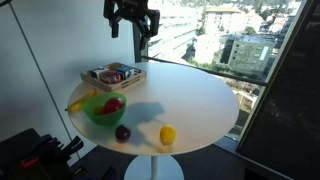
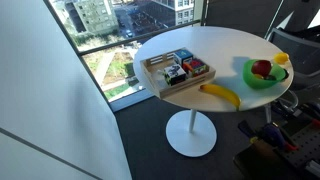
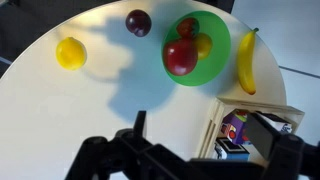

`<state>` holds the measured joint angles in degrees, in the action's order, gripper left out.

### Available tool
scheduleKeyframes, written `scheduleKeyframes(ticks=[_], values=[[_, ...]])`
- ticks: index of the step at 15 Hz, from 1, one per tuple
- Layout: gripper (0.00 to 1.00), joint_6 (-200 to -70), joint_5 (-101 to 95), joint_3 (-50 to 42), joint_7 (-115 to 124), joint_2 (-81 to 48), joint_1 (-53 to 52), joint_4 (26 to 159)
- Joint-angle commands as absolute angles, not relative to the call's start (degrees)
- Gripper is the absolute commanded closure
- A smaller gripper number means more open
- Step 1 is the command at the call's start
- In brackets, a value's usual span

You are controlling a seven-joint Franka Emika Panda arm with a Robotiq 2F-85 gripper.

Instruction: Pick up the brown round object and put it in the green bowl

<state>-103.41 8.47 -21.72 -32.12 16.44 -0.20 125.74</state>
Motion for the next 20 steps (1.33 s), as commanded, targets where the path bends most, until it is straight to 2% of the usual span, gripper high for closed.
scheduleKeyframes(ticks=[1, 14, 20], values=[[0.0, -103.18, 9.17, -19.36, -32.73, 16.1, 2.45, 125.55], [0.0, -103.18, 9.17, -19.36, -32.73, 16.13, 2.45, 125.52], [0.0, -104.02, 7.65, -15.2, -32.25, 16.43, 2.68, 125.97]])
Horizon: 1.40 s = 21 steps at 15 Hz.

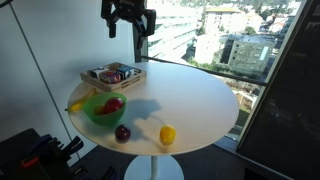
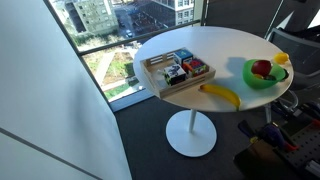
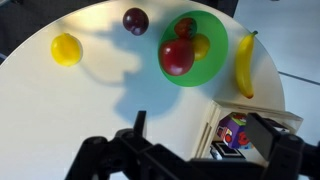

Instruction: Pick up the brown round object and put it in the green bowl

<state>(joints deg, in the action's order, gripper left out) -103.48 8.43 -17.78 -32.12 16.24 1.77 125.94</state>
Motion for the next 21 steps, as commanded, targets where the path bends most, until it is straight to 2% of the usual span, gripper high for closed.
scheduleKeyframes(ticks=[1, 21], values=[[0.0, -104.05, 7.43, -14.45, -32.25, 16.55, 2.51, 126.09], [0.0, -113.83, -0.2, -2.67, -29.17, 21.99, -2.88, 139.23]])
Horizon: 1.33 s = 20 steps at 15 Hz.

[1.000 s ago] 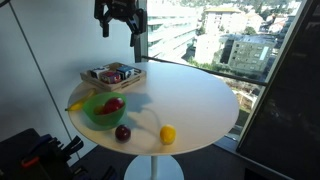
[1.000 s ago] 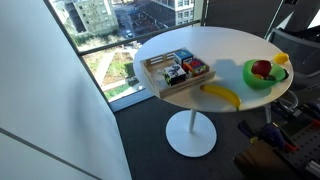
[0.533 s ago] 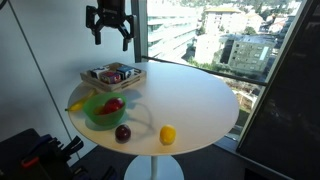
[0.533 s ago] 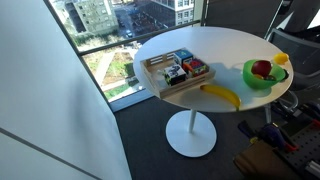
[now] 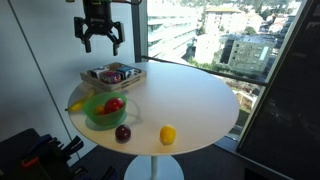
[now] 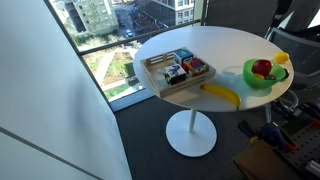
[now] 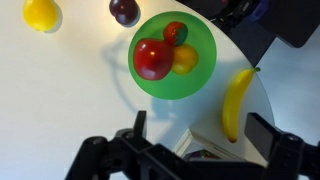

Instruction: Pick up the brown round object and put it in the green bowl

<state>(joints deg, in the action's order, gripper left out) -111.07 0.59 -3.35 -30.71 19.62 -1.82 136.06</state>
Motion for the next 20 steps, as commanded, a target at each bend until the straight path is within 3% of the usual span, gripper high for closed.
scheduleKeyframes(ticks=[1, 8, 20], values=[[0.0, -115.04, -0.12, -2.47, -28.96, 22.27, -3.23, 140.12], [0.0, -125.87, -1.67, -1.86, -24.09, 24.27, -3.26, 145.62], [0.0, -125.87, -2.14, -2.76, -24.2, 23.12, -3.69, 145.6]])
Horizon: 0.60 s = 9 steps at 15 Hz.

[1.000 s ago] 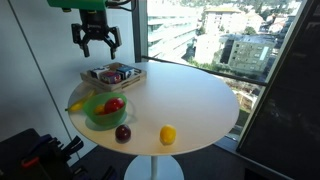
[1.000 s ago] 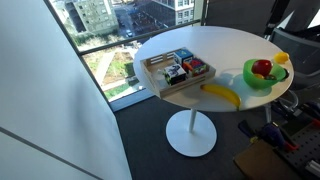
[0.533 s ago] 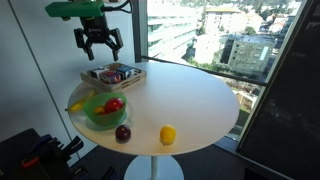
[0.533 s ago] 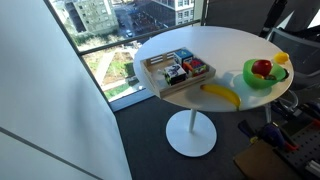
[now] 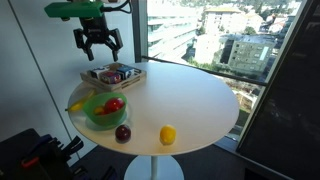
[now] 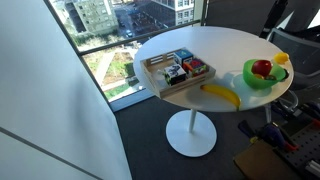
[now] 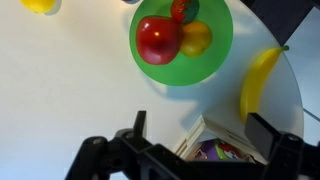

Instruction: Pick up the brown round object and put it in the green bowl

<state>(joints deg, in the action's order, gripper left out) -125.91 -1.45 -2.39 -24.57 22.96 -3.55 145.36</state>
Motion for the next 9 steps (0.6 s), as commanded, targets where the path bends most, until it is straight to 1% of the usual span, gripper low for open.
scheduleKeyframes(ticks=[1, 9], values=[[0.0, -125.69, -2.27, -2.81, -24.06, 23.08, -3.53, 145.73], [0.0, -125.27, -3.42, -3.31, -23.21, 23.9, -2.08, 148.72]])
